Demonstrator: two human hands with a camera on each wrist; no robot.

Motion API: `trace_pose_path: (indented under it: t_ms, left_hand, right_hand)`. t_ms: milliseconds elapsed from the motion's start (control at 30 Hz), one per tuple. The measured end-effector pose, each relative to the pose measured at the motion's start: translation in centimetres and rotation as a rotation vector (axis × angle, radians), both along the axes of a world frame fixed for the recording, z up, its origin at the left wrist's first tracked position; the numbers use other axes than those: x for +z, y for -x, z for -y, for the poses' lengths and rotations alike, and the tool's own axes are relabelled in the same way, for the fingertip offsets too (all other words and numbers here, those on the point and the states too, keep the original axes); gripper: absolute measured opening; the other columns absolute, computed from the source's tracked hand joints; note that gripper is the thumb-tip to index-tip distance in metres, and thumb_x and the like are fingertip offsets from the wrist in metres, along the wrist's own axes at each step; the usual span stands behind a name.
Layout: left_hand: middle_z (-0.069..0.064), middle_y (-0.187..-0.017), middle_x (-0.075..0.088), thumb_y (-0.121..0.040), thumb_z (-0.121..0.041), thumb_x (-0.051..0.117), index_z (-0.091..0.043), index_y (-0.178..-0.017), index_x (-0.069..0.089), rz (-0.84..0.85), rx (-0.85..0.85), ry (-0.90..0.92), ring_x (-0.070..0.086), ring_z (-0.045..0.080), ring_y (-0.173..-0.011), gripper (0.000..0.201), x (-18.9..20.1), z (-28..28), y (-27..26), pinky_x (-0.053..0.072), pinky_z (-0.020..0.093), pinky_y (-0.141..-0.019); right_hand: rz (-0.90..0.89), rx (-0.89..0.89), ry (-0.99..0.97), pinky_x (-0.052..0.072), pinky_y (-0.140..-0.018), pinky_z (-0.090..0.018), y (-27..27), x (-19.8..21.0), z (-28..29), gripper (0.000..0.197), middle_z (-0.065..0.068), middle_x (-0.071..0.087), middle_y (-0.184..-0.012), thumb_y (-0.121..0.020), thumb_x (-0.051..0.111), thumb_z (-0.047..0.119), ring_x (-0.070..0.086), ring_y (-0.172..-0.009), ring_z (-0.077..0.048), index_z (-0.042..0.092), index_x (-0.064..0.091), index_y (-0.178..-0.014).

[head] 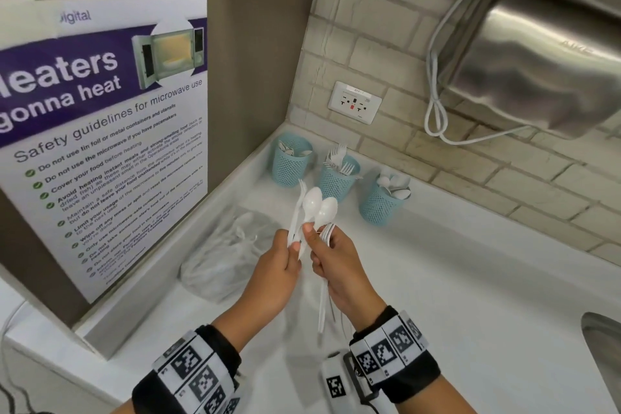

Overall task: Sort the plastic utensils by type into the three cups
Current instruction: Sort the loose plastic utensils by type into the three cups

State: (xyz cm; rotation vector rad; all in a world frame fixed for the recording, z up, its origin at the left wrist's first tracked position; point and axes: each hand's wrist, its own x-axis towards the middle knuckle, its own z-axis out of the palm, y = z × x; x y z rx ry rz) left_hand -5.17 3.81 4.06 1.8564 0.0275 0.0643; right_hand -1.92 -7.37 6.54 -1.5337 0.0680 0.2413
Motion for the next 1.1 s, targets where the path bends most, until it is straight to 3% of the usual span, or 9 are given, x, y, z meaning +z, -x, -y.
trace_pose_path:
  t_ms: [100, 300, 533, 667, 767, 867, 933, 1000, 1100]
  left_hand:
    - [0.005, -0.072, 0.051, -0.101, -0.028, 0.033, -0.015, -0.104, 0.041, 0.039, -0.020, -0.091, 0.043, 0.011, -0.056, 0.016, -0.1, -0.2, 0.1, 0.034, 0.018, -0.050]
    - [-0.007, -0.064, 0.045, -0.102, -0.034, 0.026, -0.021, -0.109, 0.042, 0.079, -0.087, -0.277, 0.042, 0.006, -0.051, 0.022, 0.2, 0.0, 0.3, 0.030, 0.017, -0.048]
    - [-0.004, -0.071, 0.046, -0.102, -0.036, 0.025, -0.017, -0.091, 0.040, 0.019, -0.119, -0.281, 0.045, 0.011, -0.061, 0.026, 0.6, 0.4, 0.6, 0.038, 0.026, -0.057]
    - [-0.001, -0.072, 0.047, -0.102, -0.033, 0.027, -0.016, -0.091, 0.037, -0.057, -0.075, -0.287, 0.048, 0.015, -0.062, 0.022, 0.2, 0.3, 0.4, 0.041, 0.031, -0.059]
    - [-0.004, -0.066, 0.042, -0.102, -0.027, 0.029, -0.013, -0.099, 0.036, -0.055, -0.001, -0.446, 0.041, 0.012, -0.053, 0.015, 0.0, 0.2, 0.2, 0.031, 0.025, -0.047]
    - [-0.005, -0.068, 0.039, -0.100, -0.017, 0.032, -0.012, -0.109, 0.036, -0.047, 0.015, -0.601, 0.039, 0.014, -0.054, 0.011, 0.2, 0.4, 0.4, 0.025, 0.027, -0.046]
    - [-0.003, -0.077, 0.042, -0.096, -0.009, 0.034, -0.012, -0.117, 0.034, -0.051, 0.002, -0.675, 0.041, 0.016, -0.060, 0.021, 0.5, 0.7, 0.6, 0.026, 0.027, -0.048]
    - [0.000, -0.091, 0.049, -0.096, -0.008, 0.034, -0.013, -0.125, 0.032, -0.024, -0.009, -0.691, 0.046, 0.017, -0.069, 0.030, 0.8, 1.0, 0.9, 0.032, 0.025, -0.055]
    - [0.002, -0.104, 0.051, -0.095, -0.006, 0.035, -0.012, -0.130, 0.031, -0.004, -0.011, -0.671, 0.053, 0.018, -0.081, 0.036, 0.9, 1.2, 1.0, 0.037, 0.025, -0.062]
  right_hand:
    - [0.019, -0.020, -0.042, 0.023, -0.044, -0.018, -0.3, 0.6, 0.4, 0.021, 0.007, 0.033, -0.060, -0.091, 0.063, 0.034, 0.025, -0.050, -0.006, 0.016, 0.052, -0.090]
    - [0.034, -0.052, -0.102, 0.020, -0.044, -0.020, -1.0, 1.4, 0.7, 0.024, 0.005, 0.035, -0.061, -0.091, 0.063, 0.032, 0.023, -0.049, -0.007, 0.013, 0.051, -0.095]
    - [0.028, -0.112, -0.210, 0.030, -0.042, -0.016, -1.3, 1.5, -0.3, 0.009, 0.009, 0.042, -0.055, -0.095, 0.056, 0.016, 0.036, -0.043, -0.002, 0.012, 0.049, -0.094]
    - [0.062, -0.229, -0.132, 0.041, -0.068, -0.020, -1.6, 0.7, -0.4, 0.033, 0.000, 0.046, -0.092, -0.094, 0.054, 0.009, 0.047, -0.071, -0.006, 0.014, 0.044, -0.125]
    - [0.136, -0.298, -0.048, 0.039, -0.094, -0.028, -1.5, 0.6, -0.2, 0.035, -0.001, 0.048, -0.117, -0.098, 0.044, 0.007, 0.046, -0.097, -0.011, 0.016, 0.045, -0.132]
    - [0.288, -0.289, 0.012, 0.046, -0.073, -0.020, -1.0, 1.2, -0.6, 0.024, 0.002, 0.060, -0.091, -0.103, 0.037, 0.016, 0.053, -0.073, -0.004, 0.019, 0.057, -0.116]
    - [0.385, -0.238, 0.103, 0.045, -0.064, -0.023, -0.9, 1.2, -0.9, 0.023, 0.007, 0.057, -0.077, -0.102, 0.041, 0.025, 0.051, -0.064, -0.006, 0.023, 0.062, -0.110]
    - [0.451, -0.172, 0.302, 0.045, -0.073, -0.017, -0.9, 0.8, -1.1, 0.016, 0.008, 0.058, -0.091, -0.096, 0.054, 0.032, 0.055, -0.077, -0.005, 0.027, 0.063, -0.109]
    - [0.539, -0.182, 0.574, 0.036, -0.069, -0.002, -1.3, 0.5, -1.4, 0.015, 0.002, 0.050, -0.096, -0.092, 0.062, 0.021, 0.050, -0.078, -0.001, 0.017, 0.064, -0.106]
